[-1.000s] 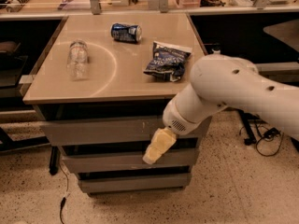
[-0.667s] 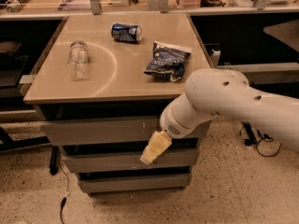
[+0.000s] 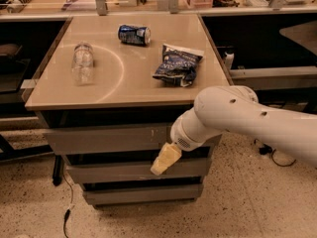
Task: Open top drawer
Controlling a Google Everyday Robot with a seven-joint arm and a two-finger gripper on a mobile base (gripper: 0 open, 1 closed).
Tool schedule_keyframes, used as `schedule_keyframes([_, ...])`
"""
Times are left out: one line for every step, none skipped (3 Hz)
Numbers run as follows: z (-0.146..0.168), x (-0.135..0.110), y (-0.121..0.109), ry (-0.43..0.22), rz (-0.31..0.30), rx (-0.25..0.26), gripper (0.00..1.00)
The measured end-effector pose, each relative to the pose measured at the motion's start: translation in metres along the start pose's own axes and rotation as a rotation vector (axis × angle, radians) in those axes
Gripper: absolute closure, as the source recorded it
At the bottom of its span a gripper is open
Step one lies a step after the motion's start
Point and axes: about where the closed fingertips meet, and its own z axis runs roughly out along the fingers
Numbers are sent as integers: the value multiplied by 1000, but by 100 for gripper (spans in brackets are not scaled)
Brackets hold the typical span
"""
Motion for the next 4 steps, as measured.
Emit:
schedule_keyframes([7,6,-12,14,-8,25,0])
schedule_keyframes([14,9,-25,26,-13,39,0])
schedule_keyframes([23,11,-39,36,-12,47,0])
schedule_keyframes([34,13,-50,47,-9,43,0])
